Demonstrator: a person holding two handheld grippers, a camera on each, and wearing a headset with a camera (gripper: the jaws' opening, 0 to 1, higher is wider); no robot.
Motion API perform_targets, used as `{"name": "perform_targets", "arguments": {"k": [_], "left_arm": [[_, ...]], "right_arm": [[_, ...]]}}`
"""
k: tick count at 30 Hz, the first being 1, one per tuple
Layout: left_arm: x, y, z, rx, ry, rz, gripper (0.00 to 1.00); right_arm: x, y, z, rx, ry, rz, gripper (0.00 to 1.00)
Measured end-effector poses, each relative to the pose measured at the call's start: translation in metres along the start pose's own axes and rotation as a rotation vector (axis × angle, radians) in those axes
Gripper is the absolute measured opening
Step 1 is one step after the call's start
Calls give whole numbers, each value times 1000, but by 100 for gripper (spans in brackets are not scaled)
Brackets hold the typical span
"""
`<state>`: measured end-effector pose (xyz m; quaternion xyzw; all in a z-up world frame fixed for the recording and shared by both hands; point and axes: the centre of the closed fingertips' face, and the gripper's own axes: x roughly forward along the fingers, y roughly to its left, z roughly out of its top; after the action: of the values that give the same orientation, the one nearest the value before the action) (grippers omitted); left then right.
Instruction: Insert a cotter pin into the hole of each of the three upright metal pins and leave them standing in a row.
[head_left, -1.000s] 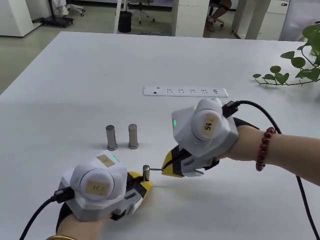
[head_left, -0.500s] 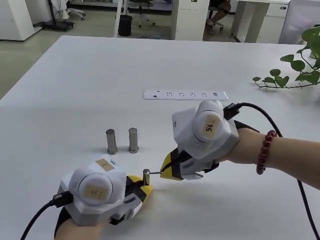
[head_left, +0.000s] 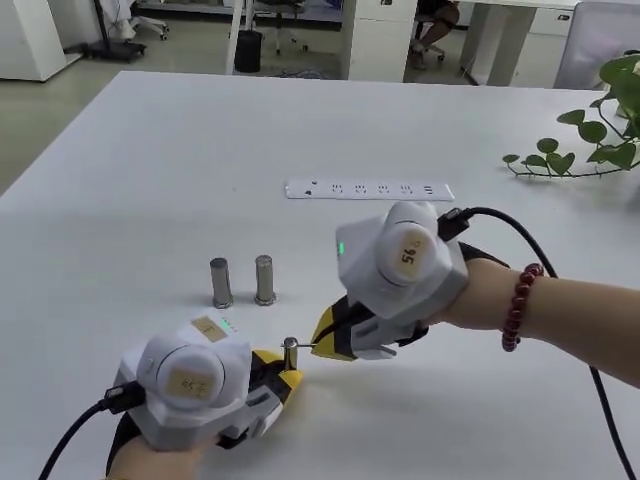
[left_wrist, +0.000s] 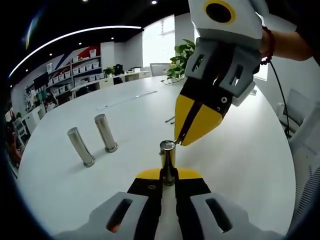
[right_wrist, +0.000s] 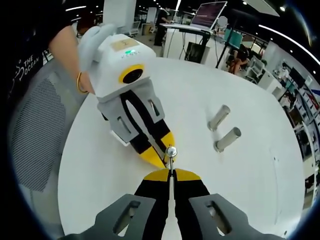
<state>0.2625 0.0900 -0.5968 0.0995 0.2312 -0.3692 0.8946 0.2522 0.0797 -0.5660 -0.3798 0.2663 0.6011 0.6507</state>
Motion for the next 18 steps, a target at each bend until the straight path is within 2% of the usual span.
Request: {"name": "perform_targets", "arguments": {"k": [14, 18], "left_arm": [[0, 0, 0, 4, -2, 5, 5], [0, 0, 0, 12, -1, 6, 5]], "right_arm": [[6, 0, 10, 7, -36, -8, 0], [7, -1, 8, 6, -32, -14, 0]]}}
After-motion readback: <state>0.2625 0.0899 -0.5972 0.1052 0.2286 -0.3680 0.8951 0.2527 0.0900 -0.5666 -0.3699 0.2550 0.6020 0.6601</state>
